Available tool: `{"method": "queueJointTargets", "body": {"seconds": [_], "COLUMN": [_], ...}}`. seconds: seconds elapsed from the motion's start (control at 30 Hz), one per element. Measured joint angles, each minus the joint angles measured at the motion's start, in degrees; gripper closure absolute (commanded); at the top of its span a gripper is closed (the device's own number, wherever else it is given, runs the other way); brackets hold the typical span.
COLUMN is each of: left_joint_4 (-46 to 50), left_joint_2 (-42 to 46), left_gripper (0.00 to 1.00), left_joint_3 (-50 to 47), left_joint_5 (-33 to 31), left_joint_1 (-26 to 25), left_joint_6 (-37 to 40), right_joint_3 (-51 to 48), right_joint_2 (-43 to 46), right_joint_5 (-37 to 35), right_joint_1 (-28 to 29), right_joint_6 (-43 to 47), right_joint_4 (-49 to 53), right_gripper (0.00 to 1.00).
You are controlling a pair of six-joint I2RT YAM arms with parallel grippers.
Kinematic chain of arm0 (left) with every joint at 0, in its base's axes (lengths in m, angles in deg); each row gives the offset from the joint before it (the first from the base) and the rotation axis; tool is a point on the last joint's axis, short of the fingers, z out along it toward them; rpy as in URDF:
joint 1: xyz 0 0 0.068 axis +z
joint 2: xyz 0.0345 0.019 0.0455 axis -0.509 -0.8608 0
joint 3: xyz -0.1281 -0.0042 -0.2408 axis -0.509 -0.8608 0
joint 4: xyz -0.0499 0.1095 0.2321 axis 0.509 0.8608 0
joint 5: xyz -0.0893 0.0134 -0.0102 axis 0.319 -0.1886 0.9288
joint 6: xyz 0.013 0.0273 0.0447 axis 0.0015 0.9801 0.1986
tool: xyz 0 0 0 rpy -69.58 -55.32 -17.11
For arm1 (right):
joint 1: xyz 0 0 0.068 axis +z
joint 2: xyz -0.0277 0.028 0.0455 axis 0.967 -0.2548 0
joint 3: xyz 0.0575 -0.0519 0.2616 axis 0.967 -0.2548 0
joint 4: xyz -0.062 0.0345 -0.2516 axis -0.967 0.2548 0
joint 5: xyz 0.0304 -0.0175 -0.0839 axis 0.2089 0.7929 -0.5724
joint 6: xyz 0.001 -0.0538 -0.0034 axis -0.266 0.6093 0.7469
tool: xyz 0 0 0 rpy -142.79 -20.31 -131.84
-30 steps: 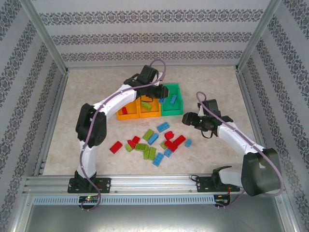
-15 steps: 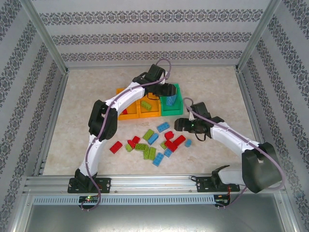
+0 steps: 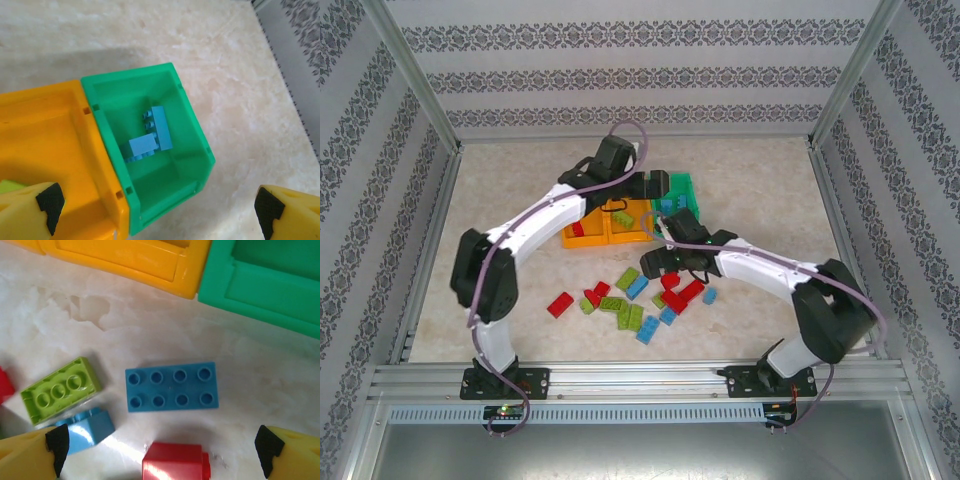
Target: Sort the legos into containers by color
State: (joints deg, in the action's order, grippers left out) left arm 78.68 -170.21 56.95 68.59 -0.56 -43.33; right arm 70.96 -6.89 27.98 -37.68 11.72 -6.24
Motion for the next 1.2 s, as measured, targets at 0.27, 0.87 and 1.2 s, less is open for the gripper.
{"method": "queueJointTargets", "body": {"seconds": [0.27, 0.87, 1.2], "left_joint_4": [-2.16, -2.64, -2.62], "left_joint_2": [7.63, 16.76, 17.9], "left_gripper": [0.0, 0.0, 0.0], "left_joint_3": [-13.6, -24.63, -26.03], "left_joint_5": [-2.08, -5.07, -5.25], "left_joint_1": [2.73, 8.37, 8.41], "left_joint_6": [-0.02, -4.33, -4.28], "right_joint_3": [4.39, 9.7, 9.7], "right_joint_2": [-7.52, -15.21, -15.93], "right_joint_5": [-1.46, -3.8, -5.27], "right_joint_1": [0.87, 2.08, 2.05], "right_joint_6": [0.59, 3.17, 3.08], "right_joint_4": [1.44, 5.09, 6.4], "right_gripper": [0.02, 0.27, 0.39]}}
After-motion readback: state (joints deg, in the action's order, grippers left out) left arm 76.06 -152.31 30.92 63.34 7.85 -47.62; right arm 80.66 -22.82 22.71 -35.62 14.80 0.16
